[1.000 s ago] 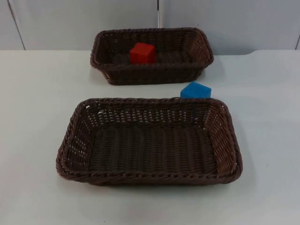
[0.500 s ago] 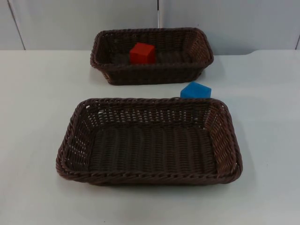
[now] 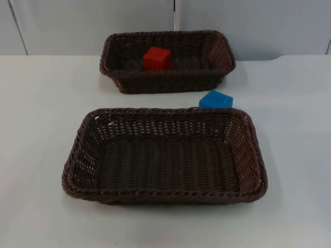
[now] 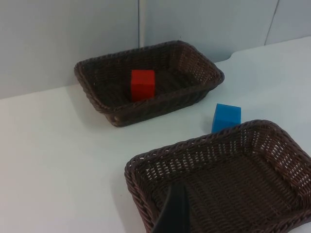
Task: Pick up one cube with the left hand and place it into the upper basket. Pick up one cube with the right hand and place it into the lower basket.
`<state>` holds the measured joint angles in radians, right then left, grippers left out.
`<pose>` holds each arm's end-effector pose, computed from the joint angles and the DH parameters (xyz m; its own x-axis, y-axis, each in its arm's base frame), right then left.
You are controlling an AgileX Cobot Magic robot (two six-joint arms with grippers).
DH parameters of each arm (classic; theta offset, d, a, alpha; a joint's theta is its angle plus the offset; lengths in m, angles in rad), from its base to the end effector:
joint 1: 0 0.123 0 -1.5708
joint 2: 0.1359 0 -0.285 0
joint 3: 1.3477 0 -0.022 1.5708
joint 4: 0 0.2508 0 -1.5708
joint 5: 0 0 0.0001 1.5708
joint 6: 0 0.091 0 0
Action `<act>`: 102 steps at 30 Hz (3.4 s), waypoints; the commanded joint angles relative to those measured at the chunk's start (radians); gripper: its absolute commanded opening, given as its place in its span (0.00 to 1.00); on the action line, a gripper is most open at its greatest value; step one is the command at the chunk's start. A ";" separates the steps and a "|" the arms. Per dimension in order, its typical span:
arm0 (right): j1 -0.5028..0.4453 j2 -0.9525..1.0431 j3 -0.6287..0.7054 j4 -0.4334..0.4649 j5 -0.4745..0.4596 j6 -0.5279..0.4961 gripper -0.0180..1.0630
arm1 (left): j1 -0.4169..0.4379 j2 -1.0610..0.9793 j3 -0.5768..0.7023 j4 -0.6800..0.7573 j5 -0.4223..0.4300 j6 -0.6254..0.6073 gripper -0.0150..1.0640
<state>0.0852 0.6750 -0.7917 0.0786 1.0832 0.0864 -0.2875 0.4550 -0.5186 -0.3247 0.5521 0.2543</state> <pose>0.1018 0.0150 0.3320 -0.7767 0.0568 -0.6273 -0.0338 0.9907 0.1315 0.0833 -0.0405 0.3080 -0.3641 0.0821 -0.9277 0.4198 0.9037 -0.0847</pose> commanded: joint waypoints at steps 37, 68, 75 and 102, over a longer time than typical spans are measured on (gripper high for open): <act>0.047 0.845 -0.446 0.115 -0.164 -0.024 0.99 | 0.000 -0.006 0.003 -0.009 -0.001 -0.002 0.68; 0.416 1.539 -1.114 -0.058 -0.045 0.408 0.99 | 0.000 -0.006 0.003 -0.001 -0.001 -0.002 0.68; 0.422 1.612 -1.133 -0.145 -0.062 0.581 0.99 | 0.000 -0.006 0.003 -0.001 -0.001 -0.002 0.68; 0.422 1.764 -1.133 -0.177 -0.310 0.777 0.97 | 0.000 -0.006 0.003 0.004 -0.004 -0.002 0.68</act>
<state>0.5027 2.4415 -1.9202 -0.0764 0.8058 0.8591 -0.2875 0.4550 -0.5186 -0.3247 0.5540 0.2543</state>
